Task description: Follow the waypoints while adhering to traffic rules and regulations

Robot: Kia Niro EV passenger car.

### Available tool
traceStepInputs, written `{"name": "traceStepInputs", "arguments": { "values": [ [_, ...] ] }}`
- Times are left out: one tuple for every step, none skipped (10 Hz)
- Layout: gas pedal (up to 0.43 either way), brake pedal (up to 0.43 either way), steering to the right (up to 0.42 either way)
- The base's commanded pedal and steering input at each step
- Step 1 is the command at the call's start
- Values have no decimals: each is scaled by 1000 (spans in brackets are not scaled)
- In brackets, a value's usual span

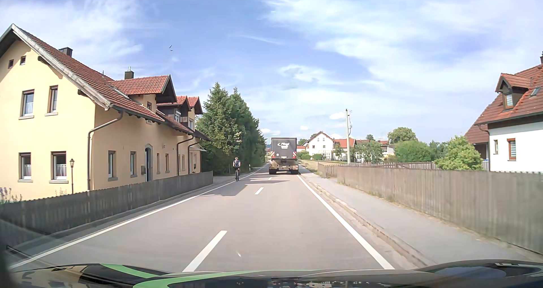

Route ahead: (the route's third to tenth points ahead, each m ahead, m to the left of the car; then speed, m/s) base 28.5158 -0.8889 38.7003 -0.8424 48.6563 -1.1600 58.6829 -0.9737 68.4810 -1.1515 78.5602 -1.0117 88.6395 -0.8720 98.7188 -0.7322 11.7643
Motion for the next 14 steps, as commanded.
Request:
{"name": "traceStepInputs", "arguments": {
  "values": [
    [59, 0, 1],
    [47, 0, 2],
    [47, 0, 2],
    [47, 0, 2],
    [47, 0, 1],
    [47, 0, 1],
    [47, 0, 1],
    [47, 0, 1],
    [47, 0, 1],
    [47, 0, 0],
    [47, 0, 0],
    [47, 0, 0],
    [47, 0, 0],
    [47, 0, 0]
  ]
}}
